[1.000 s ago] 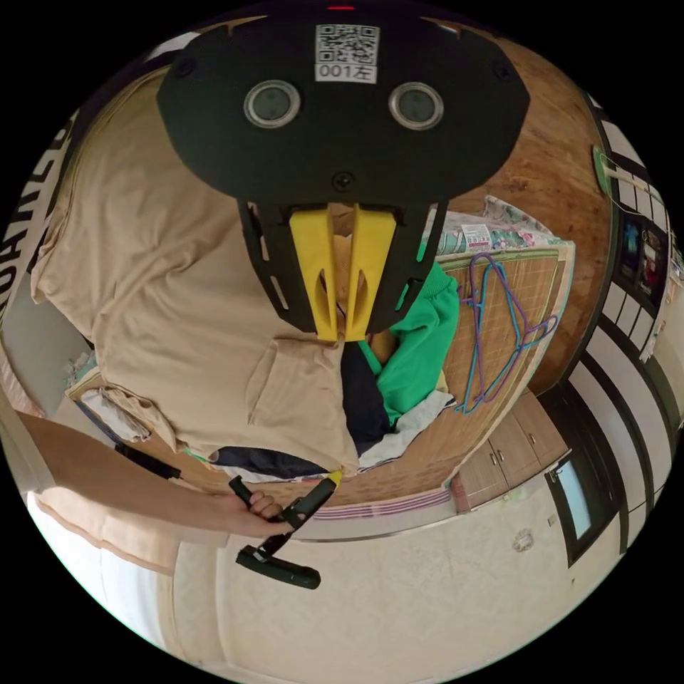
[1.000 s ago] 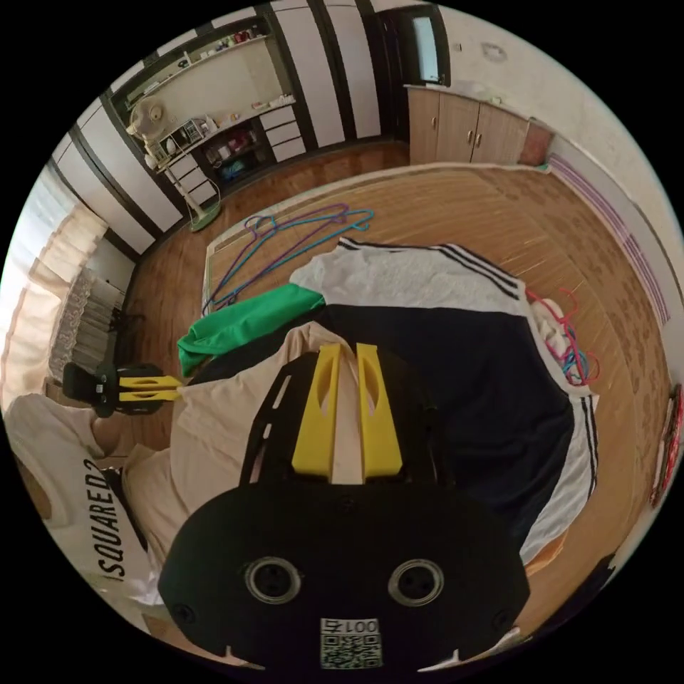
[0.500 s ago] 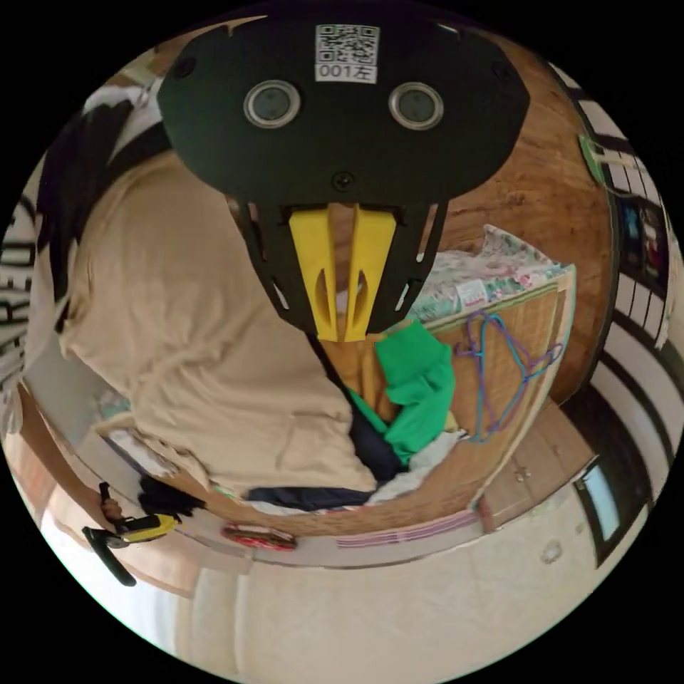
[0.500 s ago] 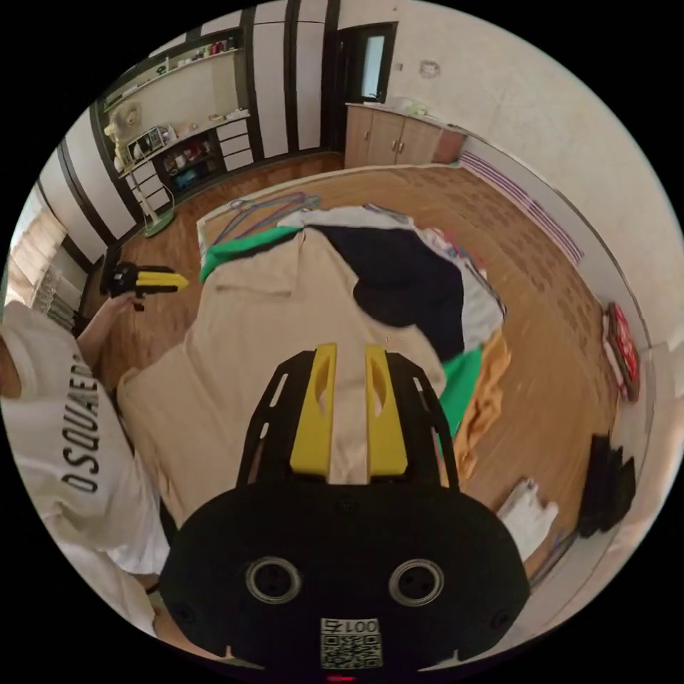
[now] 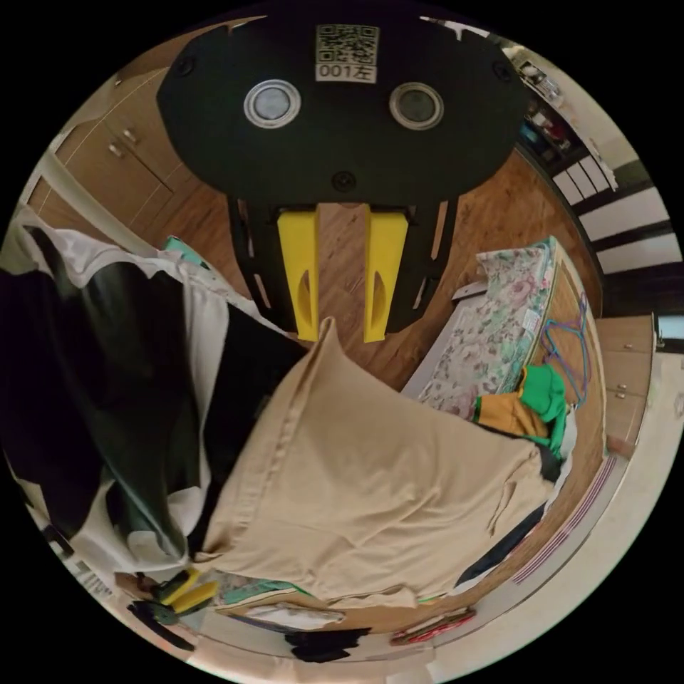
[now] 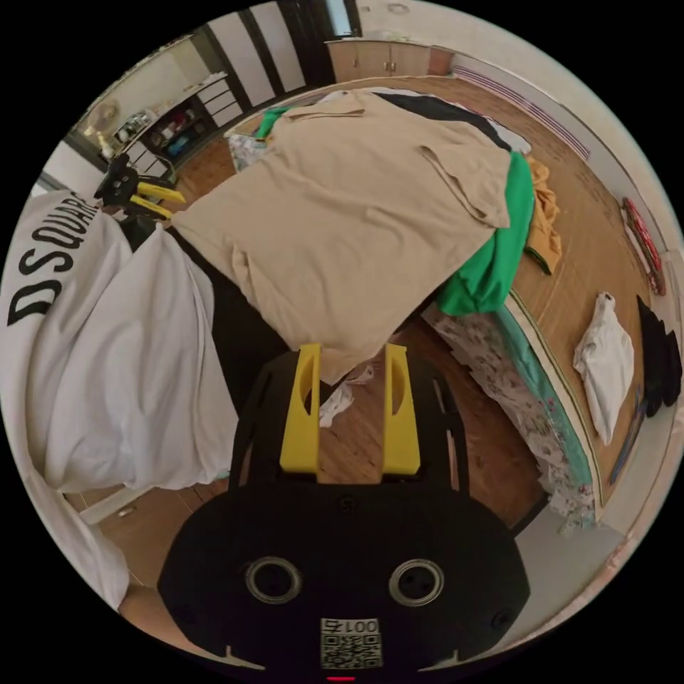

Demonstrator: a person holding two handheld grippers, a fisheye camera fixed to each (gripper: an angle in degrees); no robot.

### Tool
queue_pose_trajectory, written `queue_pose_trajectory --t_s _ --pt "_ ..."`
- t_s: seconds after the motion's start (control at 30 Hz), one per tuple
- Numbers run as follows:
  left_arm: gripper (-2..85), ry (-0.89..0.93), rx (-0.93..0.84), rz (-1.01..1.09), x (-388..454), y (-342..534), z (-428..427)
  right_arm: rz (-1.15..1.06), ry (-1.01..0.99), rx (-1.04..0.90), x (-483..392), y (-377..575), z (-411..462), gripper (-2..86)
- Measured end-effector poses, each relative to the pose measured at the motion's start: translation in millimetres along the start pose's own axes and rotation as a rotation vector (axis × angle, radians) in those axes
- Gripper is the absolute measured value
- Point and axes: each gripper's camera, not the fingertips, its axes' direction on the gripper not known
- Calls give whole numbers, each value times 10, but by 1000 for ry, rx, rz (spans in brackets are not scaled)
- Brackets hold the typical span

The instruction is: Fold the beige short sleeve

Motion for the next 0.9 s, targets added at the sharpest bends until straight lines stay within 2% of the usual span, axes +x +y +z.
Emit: queue_pose_trajectory --t_s 0.13,0.33,0.5,0.63,0.77,0.9 --pt "106 7 -11 91 300 -92 -60 -134 -100 -80 14 -1 314 105" --pt "103 -54 -15 76 577 -113 -34 -217 -139 -85 48 216 403 100" --pt "69 -87 6 86 748 -212 -30 -255 -115 -139 -33 252 693 94" --pt "4 -10 -57 128 874 -254 -29 -284 -95 -162 -81 350 771 93" --pt "-7 -66 -70 115 986 -171 -157 -274 -103 -205 -107 489 822 116" --pt "-9 -133 -18 92 1140 -37 -513 -240 42 -165 -200 600 1013 120"
